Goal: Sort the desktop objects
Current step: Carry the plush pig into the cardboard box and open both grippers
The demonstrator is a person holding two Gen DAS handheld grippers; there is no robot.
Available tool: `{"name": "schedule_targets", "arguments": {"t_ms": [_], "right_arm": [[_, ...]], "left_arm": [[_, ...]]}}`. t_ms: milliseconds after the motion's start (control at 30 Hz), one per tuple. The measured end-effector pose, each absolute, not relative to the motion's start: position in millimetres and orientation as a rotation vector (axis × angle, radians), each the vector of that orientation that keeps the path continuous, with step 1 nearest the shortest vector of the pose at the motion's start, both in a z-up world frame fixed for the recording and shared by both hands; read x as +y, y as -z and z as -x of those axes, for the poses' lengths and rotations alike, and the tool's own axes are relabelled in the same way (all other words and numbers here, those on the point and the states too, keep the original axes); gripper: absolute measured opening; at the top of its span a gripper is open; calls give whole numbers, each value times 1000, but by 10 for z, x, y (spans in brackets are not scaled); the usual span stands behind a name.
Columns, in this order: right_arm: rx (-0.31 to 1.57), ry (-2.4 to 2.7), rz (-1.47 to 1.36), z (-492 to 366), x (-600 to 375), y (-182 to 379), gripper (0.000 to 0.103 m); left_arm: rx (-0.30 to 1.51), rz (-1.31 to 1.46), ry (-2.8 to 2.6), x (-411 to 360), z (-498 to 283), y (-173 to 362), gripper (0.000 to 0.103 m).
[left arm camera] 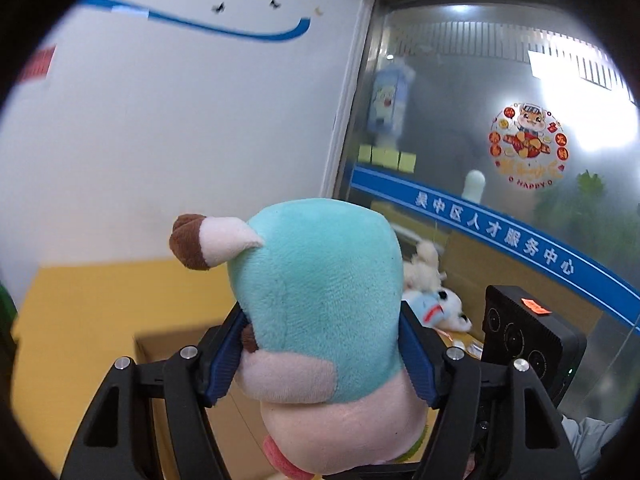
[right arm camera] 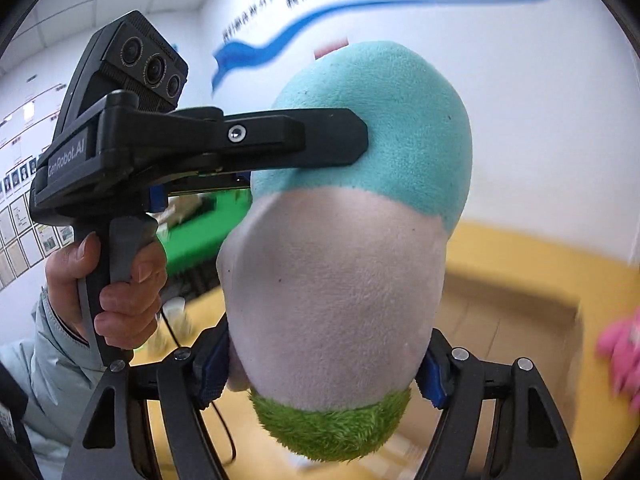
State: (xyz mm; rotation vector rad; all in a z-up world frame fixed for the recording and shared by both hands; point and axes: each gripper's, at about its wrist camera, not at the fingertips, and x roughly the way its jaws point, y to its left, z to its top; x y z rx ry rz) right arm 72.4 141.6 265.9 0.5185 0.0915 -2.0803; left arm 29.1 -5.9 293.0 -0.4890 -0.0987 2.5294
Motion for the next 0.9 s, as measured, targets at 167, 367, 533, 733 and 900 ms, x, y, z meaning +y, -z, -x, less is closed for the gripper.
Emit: {"name": "schedule_targets", "arguments": {"t_ms": [167,367,533,733,900], "right_arm": [[66,2078,-428,-167,1265,-3431,73],[-21,2017,-499,554,1011,-3538,74],[-93,1965,-666,1181,719,-3015,74],[-217,1877,-941,1847,426,-1921,74],[-314,1793,-1151,2240,248,-1044,74]], "left_arm": [[-83,429,-2570,-100,118,-3505,70],[-129,531,-2635,-206,615,-3410,70],[-240,770,-2617,-449,1339,-2685,70],[-284,1093,-2557,-563,2102,-1571,70],[-349,1339,-2502,-617,2502,-784,69]]}}
